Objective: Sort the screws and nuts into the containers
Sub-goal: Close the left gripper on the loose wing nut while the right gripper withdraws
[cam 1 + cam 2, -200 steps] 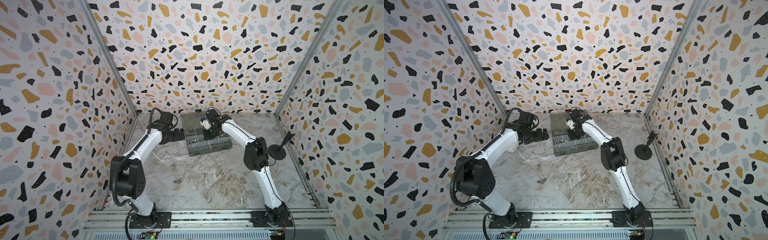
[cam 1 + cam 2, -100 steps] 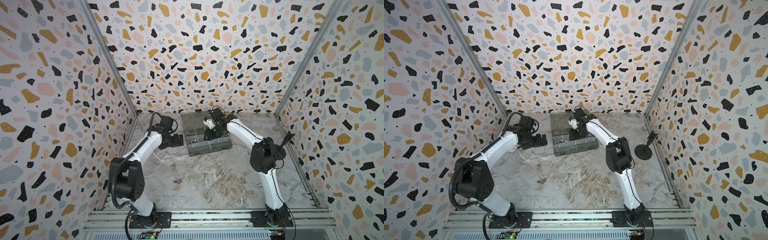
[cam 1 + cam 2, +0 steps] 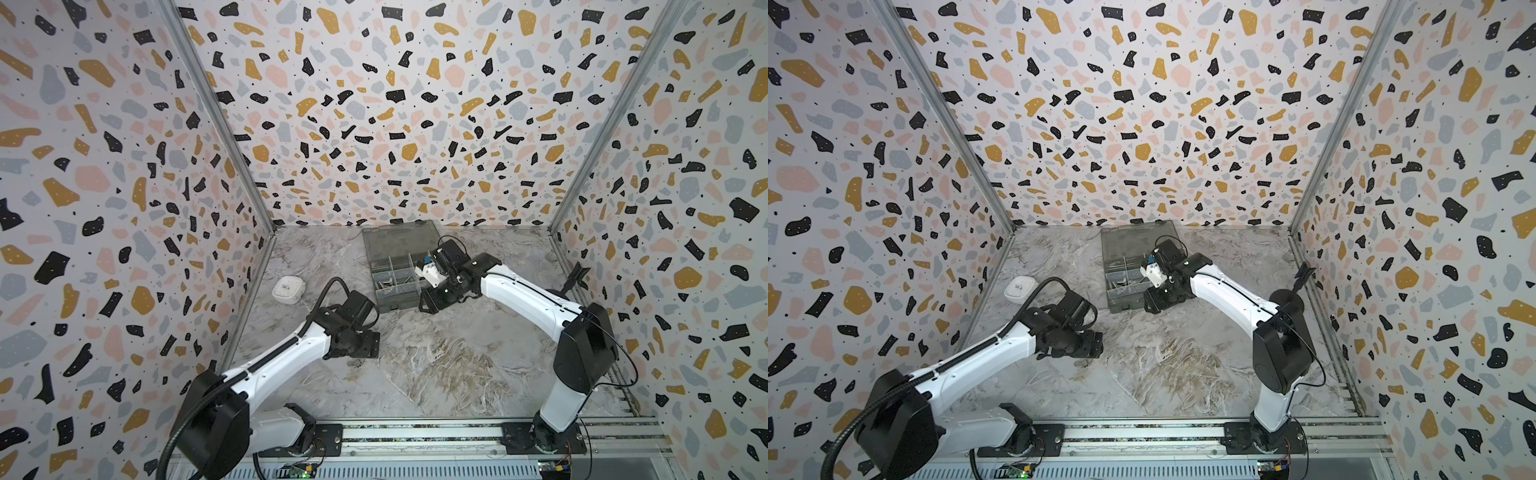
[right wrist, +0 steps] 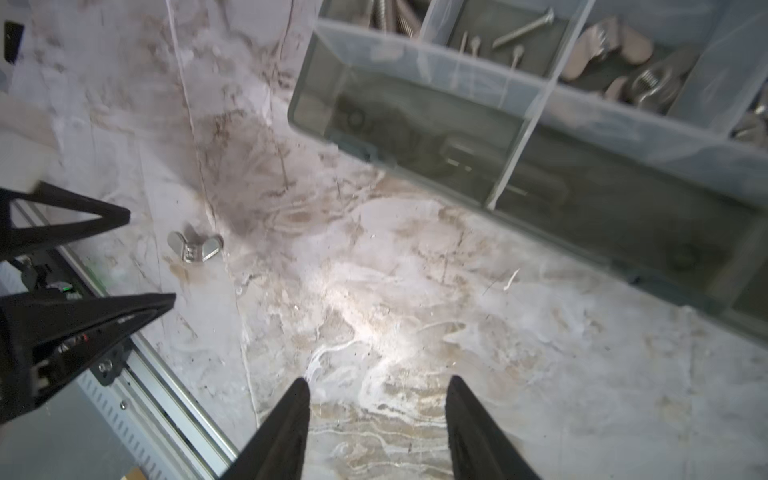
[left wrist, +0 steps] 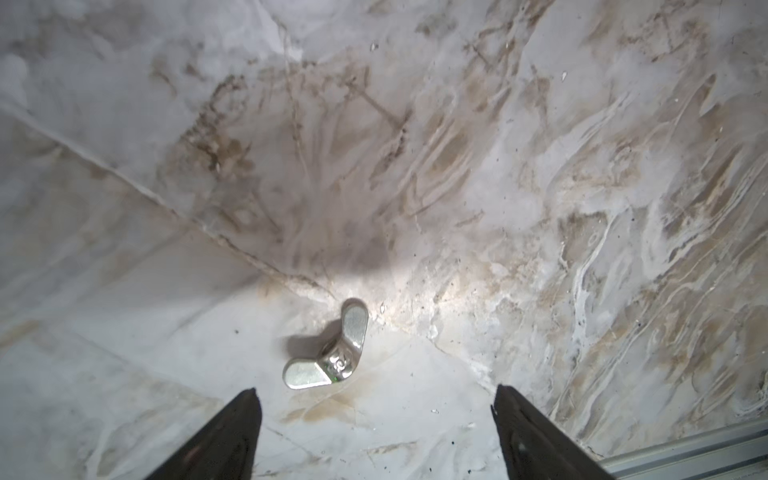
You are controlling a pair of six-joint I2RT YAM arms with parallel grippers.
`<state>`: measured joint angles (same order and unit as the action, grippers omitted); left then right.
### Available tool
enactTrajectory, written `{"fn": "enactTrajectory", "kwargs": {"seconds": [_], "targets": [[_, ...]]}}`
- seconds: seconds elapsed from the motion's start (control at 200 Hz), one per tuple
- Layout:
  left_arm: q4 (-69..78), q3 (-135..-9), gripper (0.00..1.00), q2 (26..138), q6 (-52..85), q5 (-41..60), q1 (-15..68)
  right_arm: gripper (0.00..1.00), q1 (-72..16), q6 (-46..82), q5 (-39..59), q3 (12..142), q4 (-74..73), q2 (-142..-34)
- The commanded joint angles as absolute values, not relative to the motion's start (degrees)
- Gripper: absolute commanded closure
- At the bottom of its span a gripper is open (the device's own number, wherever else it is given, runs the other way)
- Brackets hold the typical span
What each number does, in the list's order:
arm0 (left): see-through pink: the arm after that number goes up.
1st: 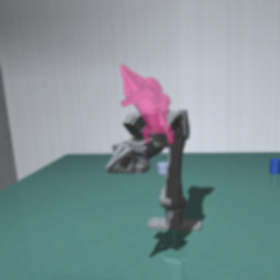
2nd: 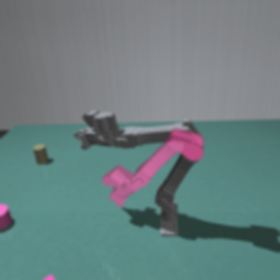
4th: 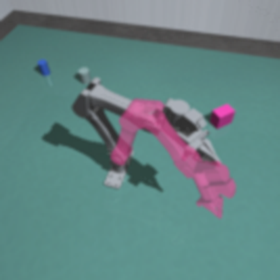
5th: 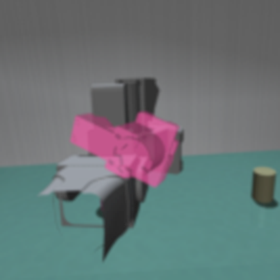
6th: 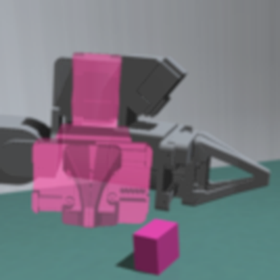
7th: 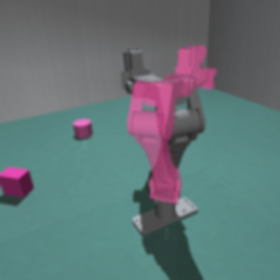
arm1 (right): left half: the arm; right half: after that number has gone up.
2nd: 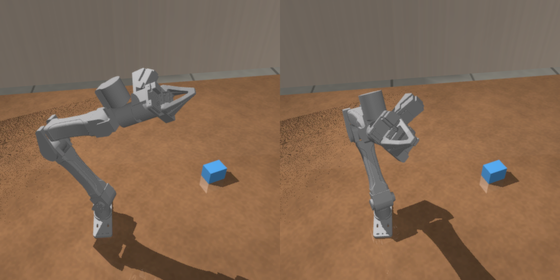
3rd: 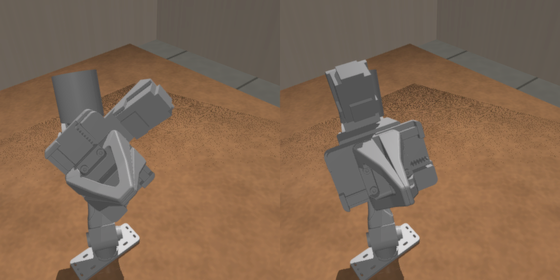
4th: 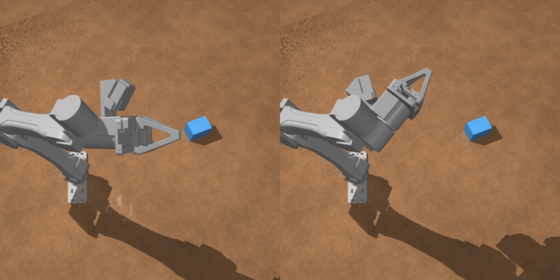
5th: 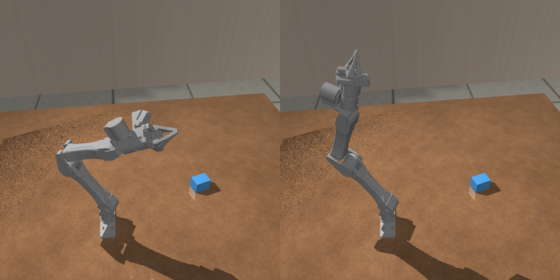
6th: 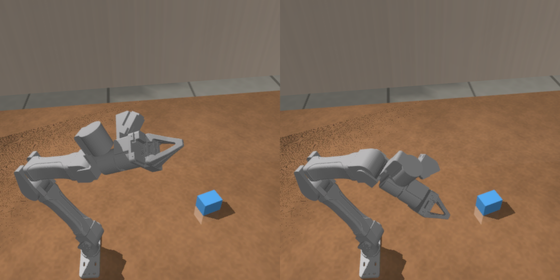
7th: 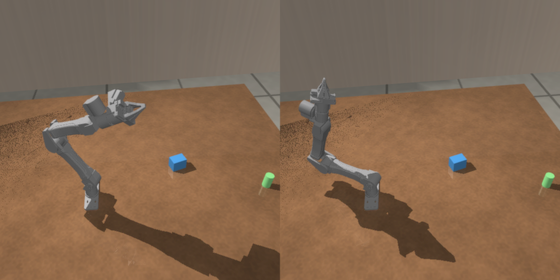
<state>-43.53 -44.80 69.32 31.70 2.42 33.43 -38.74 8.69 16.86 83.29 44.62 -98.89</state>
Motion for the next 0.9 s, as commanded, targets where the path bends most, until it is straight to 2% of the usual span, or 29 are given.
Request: {"fn": "enactTrajectory", "kwargs": {"seconds": [0.0, 0.38, 0.896], "targets": [[-40.6, -40.8, 0.12, 65.9, 34.7, 0.6, 33.9, 0.45, -38.9, 8.8, 15.4, 79.6, 43.6, -92.7], [-35.9, -39.4, 0.15, 70.7, 33.1, -0.4, 34.5, 0.45, -38.9, 12.2, 12.6, 71.9, 44.0, -82.5], [-32.2, -37.9, 0.29, 75.9, 32.5, 0.8, 37.1, 0.45, -38.9, 13.9, 10.9, 68.9, 45.3, -77.9]]}}
